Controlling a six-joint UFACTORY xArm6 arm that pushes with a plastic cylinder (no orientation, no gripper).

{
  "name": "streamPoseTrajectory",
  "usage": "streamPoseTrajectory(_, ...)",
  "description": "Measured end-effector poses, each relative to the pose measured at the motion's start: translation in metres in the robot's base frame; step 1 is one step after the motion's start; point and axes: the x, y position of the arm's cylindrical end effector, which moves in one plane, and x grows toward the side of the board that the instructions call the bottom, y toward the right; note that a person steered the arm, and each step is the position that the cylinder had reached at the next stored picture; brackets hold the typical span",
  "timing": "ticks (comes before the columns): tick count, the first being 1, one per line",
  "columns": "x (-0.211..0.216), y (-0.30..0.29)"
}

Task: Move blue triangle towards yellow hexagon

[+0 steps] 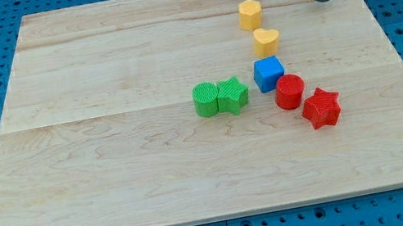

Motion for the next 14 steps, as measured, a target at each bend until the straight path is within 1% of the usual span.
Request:
streamPoseTrajectory(2,-0.026,0.007)
streamPoseTrajectory(3,-0.026,0.007)
streamPoseTrajectory(4,-0.051,0.007)
streamPoseTrajectory(5,-0.076,-0.016)
streamPoseTrajectory(6,-0.081,-0.022)
streamPoseTrajectory(8,-0.079,-0.089)
streamPoseTrajectory(10,-0.074,-0.127)
streamPoseTrajectory(13,-0.073,-0.125)
streamPoseTrajectory(14,-0.067,-0.126)
